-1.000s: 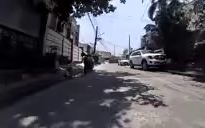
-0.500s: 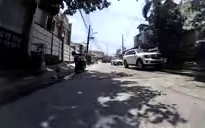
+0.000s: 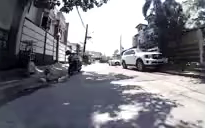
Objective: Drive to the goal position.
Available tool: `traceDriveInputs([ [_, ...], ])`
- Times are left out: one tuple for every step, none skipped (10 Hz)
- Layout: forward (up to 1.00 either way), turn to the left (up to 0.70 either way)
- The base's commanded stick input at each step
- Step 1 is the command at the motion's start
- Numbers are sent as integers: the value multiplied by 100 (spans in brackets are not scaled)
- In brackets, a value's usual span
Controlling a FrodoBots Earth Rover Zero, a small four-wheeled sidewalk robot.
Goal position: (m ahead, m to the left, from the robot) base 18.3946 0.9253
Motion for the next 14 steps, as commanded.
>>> traceDriveInputs([
  [100, 0],
  [100, -2],
  [100, -2],
  [100, -2],
  [100, -3],
  [100, -3],
  [100, -3],
  [100, -3],
  [100, -3],
  [100, -3],
  [100, -3],
  [100, -3],
  [100, -3],
  [100, -3],
])
